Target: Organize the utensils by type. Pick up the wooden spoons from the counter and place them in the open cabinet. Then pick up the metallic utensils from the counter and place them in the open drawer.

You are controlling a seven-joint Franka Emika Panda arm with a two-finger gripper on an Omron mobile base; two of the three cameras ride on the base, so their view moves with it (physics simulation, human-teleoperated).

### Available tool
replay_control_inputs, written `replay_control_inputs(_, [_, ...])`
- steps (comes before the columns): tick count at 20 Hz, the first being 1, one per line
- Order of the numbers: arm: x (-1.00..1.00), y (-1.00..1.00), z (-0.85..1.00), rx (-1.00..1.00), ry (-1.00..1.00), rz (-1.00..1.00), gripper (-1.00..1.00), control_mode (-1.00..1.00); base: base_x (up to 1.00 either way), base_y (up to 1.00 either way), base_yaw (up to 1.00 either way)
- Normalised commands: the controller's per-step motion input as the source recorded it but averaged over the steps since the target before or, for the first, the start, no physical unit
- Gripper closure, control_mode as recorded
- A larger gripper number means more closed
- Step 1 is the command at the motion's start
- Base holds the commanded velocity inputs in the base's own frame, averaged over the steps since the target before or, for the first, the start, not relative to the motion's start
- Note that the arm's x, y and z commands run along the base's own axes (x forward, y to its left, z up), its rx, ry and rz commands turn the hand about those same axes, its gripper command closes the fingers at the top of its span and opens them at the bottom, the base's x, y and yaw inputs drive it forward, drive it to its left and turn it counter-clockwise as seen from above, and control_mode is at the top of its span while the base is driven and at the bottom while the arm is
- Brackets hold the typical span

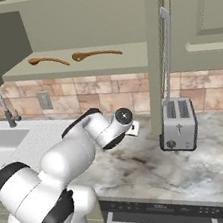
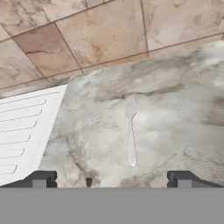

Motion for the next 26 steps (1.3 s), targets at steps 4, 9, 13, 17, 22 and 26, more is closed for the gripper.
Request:
replay_control_inputs(4, [0.13,0.00,-0.32,-0.05,0.00,0.00,-1.00,-1.00,0.00,0.00,0.00])
replay_control_inputs(9, [0.14,0.04,-0.33,-0.04,-0.03,0.00,-1.00,-1.00,0.00,0.00,0.00])
replay_control_inputs(13, [0.30,0.07,-0.30,-0.03,-0.01,0.00,-1.00,-1.00,0.00,0.00,0.00])
replay_control_inputs(17, [0.51,0.09,-0.09,-0.04,0.00,0.00,-1.00,-1.00,0.00,0.00,0.00])
replay_control_inputs(22, [0.42,0.01,-0.03,-0.06,0.07,0.00,-1.00,-1.00,0.00,0.00,0.00])
replay_control_inputs(26, [0.28,0.00,-0.28,-0.05,0.05,0.00,-1.00,-1.00,0.00,0.00,0.00])
